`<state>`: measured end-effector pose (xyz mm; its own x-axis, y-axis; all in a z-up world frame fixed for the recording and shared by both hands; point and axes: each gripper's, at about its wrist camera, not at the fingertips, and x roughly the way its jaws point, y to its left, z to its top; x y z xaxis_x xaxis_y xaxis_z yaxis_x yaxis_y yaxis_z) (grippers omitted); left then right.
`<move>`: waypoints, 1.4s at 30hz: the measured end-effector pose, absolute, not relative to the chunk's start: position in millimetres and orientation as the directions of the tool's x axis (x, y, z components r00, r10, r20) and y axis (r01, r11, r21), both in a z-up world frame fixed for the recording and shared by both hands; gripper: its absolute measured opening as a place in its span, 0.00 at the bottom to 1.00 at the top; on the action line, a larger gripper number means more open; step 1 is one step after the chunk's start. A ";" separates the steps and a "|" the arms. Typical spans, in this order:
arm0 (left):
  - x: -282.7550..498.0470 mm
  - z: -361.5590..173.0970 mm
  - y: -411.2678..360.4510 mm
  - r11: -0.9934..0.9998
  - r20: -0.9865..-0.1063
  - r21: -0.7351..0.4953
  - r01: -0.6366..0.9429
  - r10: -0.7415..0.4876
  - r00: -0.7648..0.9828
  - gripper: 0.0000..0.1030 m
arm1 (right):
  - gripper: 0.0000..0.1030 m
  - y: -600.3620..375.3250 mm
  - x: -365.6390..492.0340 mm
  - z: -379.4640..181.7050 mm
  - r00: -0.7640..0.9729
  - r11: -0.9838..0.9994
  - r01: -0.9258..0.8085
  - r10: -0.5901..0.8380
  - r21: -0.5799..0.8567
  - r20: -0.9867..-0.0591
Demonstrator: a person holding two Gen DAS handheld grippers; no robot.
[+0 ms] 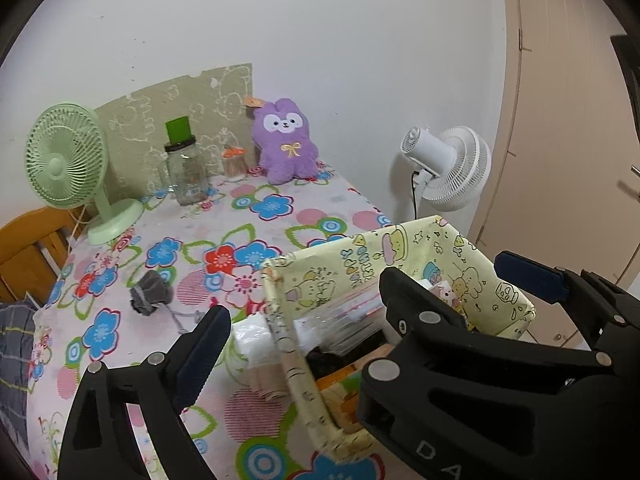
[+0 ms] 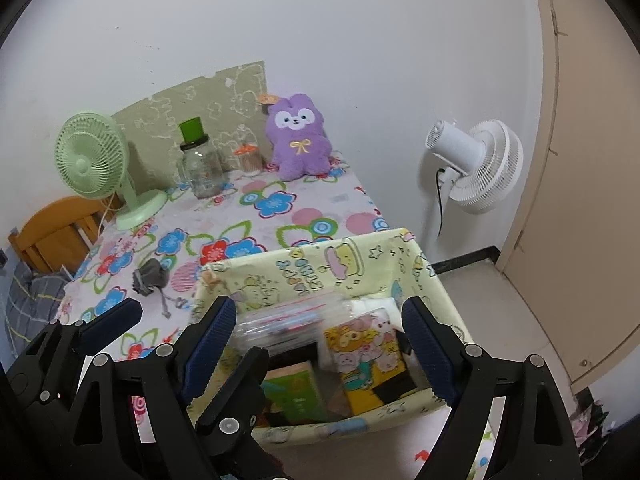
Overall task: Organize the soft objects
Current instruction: 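Open the left gripper over the box while the right gripper releases the yellow pack inside, then withdraw both grippers from the box toward the white tissue roll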
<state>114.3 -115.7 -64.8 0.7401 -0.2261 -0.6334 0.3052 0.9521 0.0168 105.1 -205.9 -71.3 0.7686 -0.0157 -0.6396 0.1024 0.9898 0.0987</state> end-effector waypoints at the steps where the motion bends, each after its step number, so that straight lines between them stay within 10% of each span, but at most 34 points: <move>1: 112.8 -63.6 -113.4 0.953 -0.631 0.017 0.303 -0.225 0.743 0.94 | 0.85 -203.1 103.6 -70.0 0.771 0.990 0.100 -0.015 0.098 -0.637; 42: 71.8 -64.5 -6.3 0.987 -0.603 0.024 0.161 -0.114 0.790 0.98 | 0.77 -89.0 68.0 -61.7 0.799 0.999 -0.034 0.050 0.038 -0.599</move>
<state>71.8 -6.3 -64.5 0.7897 -0.1137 -0.6029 0.1606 0.9867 0.0242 68.0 -89.0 -61.7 0.7989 0.0496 -0.5994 -0.0338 0.9987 0.0375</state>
